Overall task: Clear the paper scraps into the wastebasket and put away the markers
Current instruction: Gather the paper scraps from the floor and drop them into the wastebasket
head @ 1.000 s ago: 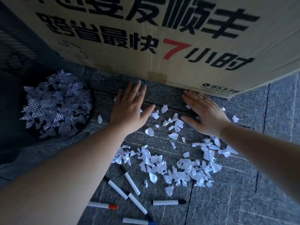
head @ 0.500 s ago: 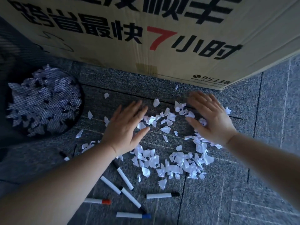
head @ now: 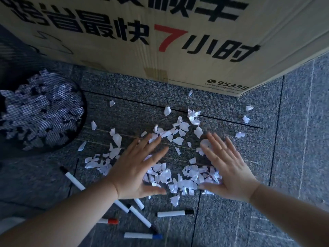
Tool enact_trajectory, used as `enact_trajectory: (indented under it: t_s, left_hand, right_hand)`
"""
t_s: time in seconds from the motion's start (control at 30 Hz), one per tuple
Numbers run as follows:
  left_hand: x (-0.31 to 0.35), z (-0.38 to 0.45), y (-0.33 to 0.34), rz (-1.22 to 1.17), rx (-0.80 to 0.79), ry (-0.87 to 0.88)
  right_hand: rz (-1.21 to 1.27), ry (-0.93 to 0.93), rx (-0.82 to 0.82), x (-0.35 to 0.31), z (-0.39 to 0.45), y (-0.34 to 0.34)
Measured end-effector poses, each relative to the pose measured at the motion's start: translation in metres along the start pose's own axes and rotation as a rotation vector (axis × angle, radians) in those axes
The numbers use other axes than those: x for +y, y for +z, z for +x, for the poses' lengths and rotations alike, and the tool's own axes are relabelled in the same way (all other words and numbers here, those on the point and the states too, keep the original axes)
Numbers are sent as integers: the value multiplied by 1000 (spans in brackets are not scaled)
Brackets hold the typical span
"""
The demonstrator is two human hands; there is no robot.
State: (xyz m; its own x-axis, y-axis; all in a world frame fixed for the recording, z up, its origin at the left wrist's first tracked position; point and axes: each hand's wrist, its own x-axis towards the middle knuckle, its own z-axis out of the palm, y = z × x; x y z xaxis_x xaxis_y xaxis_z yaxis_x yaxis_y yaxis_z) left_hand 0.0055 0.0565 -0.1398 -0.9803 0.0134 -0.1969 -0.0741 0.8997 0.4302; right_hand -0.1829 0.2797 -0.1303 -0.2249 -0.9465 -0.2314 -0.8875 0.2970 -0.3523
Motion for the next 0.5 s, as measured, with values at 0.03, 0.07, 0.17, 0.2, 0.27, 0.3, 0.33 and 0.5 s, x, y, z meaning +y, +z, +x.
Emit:
enact_trajectory:
  t_s: [0.03, 0.07, 0.17, 0.2, 0.27, 0.3, 0.33, 0.5]
  left_hand:
    - [-1, -3, 2, 32, -19, 13]
    - [-2, -3, 5, 59, -32, 11]
    - [-4, 6, 11, 97, -34, -31]
    - [-3, 11, 12, 105, -30, -40]
    - [-1, 19, 12, 127, -19, -42]
    - [0, 22, 12, 138, -2, -42]
    - [1, 25, 11, 146, 20, -48]
    - [-1, 40, 5, 213, 143, -111]
  right_hand:
    - [-47, -35, -32, 0, -4, 5]
    - [-87, -59, -53, 1, -6, 10]
    - [-146, -52, -29, 0, 7, 16]
    - [-154, -44, -18, -1, 12, 16]
    - [-162, -32, -5, -3, 20, 16]
    - [-164, -26, 2, -3, 23, 16]
    - [-165, -19, 12, -3, 27, 16]
    - [-187, 44, 100, 1, 57, 8]
